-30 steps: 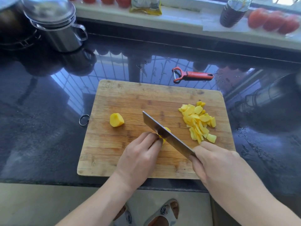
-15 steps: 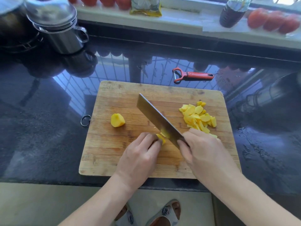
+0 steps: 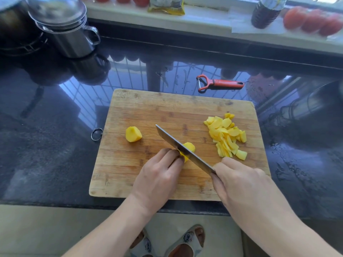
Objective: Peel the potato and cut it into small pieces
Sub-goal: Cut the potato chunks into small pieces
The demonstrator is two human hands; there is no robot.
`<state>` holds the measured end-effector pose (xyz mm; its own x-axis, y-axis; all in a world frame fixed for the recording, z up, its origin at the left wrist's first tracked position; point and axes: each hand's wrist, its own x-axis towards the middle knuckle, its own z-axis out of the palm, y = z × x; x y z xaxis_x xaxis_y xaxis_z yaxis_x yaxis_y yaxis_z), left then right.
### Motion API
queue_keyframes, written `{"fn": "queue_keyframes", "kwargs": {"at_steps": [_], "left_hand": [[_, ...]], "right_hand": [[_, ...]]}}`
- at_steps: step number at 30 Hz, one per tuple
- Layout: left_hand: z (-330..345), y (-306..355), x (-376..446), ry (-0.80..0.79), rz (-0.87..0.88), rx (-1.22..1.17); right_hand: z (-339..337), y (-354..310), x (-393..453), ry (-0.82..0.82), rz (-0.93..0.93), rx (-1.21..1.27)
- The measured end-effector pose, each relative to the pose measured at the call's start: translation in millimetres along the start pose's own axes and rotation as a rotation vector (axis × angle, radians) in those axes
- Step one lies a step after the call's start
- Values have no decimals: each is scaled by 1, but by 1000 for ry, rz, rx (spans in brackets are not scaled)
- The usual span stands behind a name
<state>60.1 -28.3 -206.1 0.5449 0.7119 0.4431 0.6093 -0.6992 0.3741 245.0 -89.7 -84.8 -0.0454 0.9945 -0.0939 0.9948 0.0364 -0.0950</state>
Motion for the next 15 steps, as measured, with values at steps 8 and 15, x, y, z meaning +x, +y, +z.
{"fn": "queue_keyframes", "kwargs": {"at_steps": [8,15], "left_hand": [[0,0,1,-2,5,5],[-1,0,3,7,-33,1]], "right_hand": [[-1,1,0,-19,-15,20],[21,0,24,-115,25,153]]}}
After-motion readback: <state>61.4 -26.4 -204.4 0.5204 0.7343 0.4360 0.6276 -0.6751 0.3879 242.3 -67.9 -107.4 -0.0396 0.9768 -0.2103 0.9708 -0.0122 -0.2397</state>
